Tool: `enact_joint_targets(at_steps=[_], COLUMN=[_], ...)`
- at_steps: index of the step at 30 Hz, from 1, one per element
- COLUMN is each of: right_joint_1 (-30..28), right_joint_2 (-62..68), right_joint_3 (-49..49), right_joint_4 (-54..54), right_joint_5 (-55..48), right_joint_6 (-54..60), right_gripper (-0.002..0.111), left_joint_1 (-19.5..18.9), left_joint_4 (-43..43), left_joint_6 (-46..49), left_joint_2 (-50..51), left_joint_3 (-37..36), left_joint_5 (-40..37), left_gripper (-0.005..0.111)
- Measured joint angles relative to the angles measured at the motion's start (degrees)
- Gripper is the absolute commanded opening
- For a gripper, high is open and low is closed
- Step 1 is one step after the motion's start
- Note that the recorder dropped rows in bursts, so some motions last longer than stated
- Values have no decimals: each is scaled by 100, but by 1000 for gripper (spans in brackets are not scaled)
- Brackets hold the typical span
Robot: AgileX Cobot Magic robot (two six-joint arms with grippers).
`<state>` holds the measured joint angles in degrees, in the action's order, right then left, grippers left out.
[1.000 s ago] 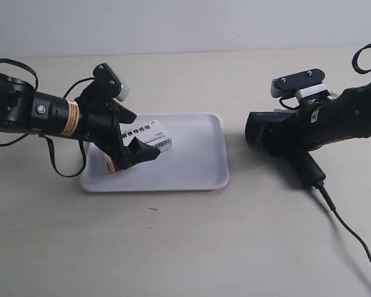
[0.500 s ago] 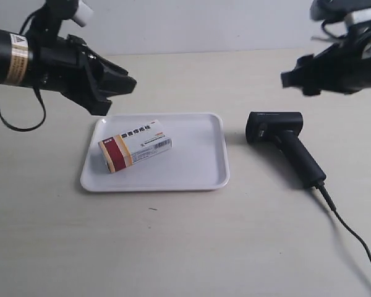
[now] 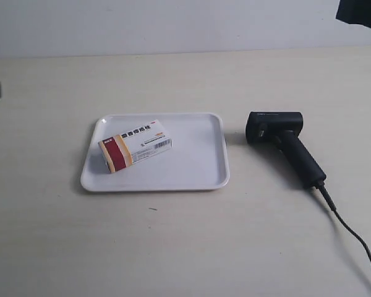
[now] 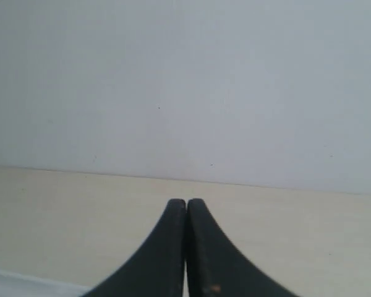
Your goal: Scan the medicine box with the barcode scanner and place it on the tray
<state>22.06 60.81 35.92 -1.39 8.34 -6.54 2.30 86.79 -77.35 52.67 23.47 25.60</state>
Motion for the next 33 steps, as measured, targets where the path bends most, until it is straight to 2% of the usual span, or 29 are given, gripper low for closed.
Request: enact_joint_targets(at_steps=[4,9,14,21,23,24,25,27,28,29,33], right_joint_1=[0,0,0,0,0,0,0,0,0,0,0], right_joint_2=[0,0,0,0,0,0,0,0,0,0,0], right_joint_3=[-12,-12,-12,-12,-12,-12,-12,-12,-12,-12,-12], right_joint_4=[23,23,38,38,38,38,38,38,38,38,38], right_joint_5=[-10,-10,-10,-10,-10,-10,-10,-10,-10,-10,-10], right_joint_6=[-27,-35,-49,-49,-49,-49,-49,-49,-49,-49,-49], right_gripper=[0,0,0,0,0,0,0,0,0,0,0], left_joint_1=[-215,-237,-237,-237,-237,-237,-237,-237,-237,-237,-237], left_joint_4=[-388,-115,56,45,-485,-1382,-1879,-4625,-5513,-6117,-7370], left_joint_6=[0,15,42,131,465,1191,1752,4263,4978,5657,6662], left_joint_2=[-1299,-2553,-3273,-3746,-3863,-3985,-4058,-4351,-4452,-4588,-5039], left_joint_3=[-798,-1418,-1598,-1598,-1598,-1655,-1714,-2030,-2183,-2290,-2329], left_joint_5=[-664,-777,-777,-777,-777,-785,-785,-762,-762,-843,-1750], left_gripper=[1,1,1,1,1,1,1,1,1,1,1])
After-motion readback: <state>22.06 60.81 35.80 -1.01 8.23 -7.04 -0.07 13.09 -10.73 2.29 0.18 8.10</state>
